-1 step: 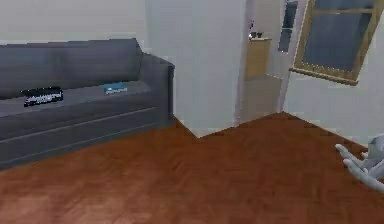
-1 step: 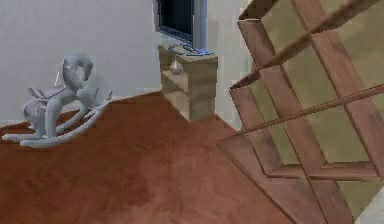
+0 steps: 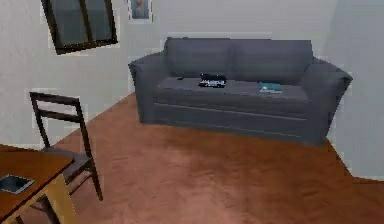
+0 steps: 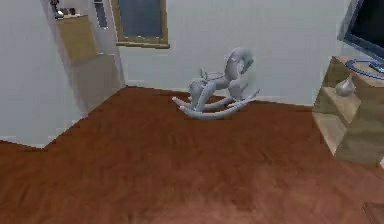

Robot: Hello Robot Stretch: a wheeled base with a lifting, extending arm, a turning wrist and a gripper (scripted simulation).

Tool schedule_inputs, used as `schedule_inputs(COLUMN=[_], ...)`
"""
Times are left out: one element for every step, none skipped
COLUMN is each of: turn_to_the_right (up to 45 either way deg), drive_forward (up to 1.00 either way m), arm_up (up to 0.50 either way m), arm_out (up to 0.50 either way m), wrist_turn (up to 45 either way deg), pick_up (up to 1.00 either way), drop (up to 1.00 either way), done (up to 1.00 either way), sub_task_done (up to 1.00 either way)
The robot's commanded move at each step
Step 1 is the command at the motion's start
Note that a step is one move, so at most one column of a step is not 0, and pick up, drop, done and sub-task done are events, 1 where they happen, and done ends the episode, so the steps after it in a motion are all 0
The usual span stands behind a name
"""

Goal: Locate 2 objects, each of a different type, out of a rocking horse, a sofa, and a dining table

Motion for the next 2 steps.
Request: schedule_inputs(turn_to_the_right=[-45.0,-39.0], drive_forward=[0.0,0.0], arm_up=[0.0,0.0], arm_out=[0.0,0.0], wrist_turn=[0.0,0.0], pick_up=[0.0,0.0], drop=[0.0,0.0], done=[0.0,0.0], sub_task_done=[0.0,0.0])
